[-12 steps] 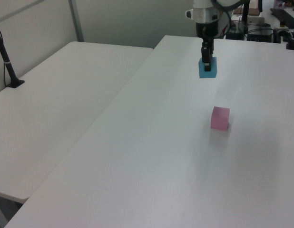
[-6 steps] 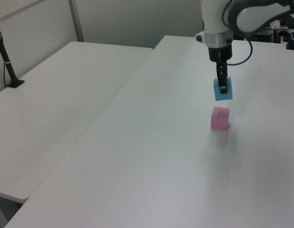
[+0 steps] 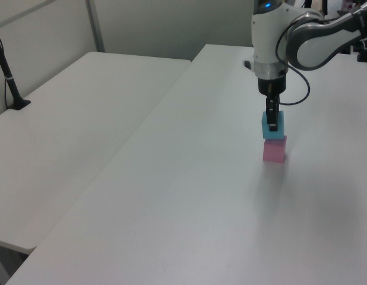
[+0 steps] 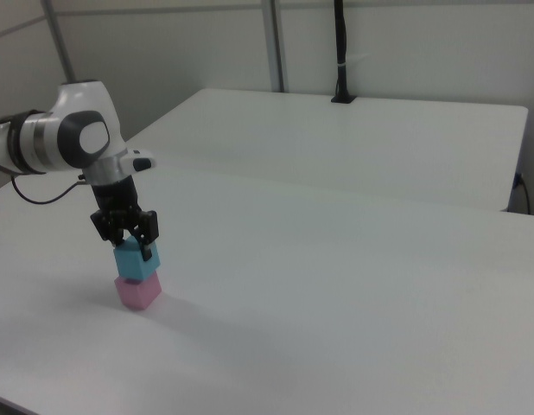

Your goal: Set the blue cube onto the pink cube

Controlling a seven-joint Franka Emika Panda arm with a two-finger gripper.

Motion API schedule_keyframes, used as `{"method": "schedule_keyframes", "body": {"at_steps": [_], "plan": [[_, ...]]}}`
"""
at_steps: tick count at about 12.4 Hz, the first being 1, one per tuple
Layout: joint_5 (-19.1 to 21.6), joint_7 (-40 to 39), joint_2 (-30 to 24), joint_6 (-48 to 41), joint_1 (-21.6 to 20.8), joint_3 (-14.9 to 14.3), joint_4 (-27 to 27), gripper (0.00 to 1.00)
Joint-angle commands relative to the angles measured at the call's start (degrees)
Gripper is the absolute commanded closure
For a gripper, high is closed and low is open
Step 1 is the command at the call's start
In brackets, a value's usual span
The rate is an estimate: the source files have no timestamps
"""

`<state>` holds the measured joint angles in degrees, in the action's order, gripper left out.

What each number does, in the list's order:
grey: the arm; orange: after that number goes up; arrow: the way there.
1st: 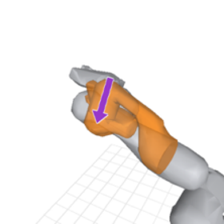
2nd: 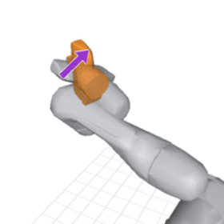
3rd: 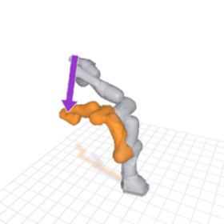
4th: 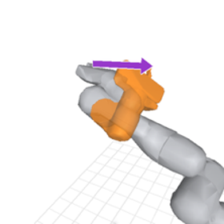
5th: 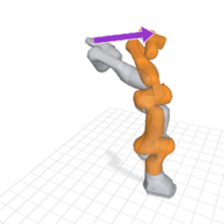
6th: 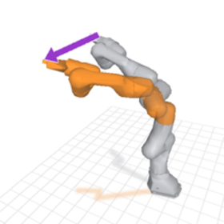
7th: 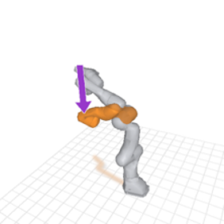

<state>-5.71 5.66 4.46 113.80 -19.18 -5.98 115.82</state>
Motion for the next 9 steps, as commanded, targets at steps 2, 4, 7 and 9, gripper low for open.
{"method": "schedule_keyframes", "body": {"at_steps": [2, 4, 7, 9], "plan": [[-1.59, 3.74, -0.95, 2.40, -0.42, 0.35, 3.53, 0.81], [-1.32, 7.50, -0.95, 2.48, -0.59, 0.35, 3.53, 0.82], [-0.62, 8.05, -2.00, 1.69, -0.60, 0.35, 3.44, 0.85], [-0.62, 8.05, -2.26, 1.17, -0.60, 0.35, 3.53, 0.54]]}}
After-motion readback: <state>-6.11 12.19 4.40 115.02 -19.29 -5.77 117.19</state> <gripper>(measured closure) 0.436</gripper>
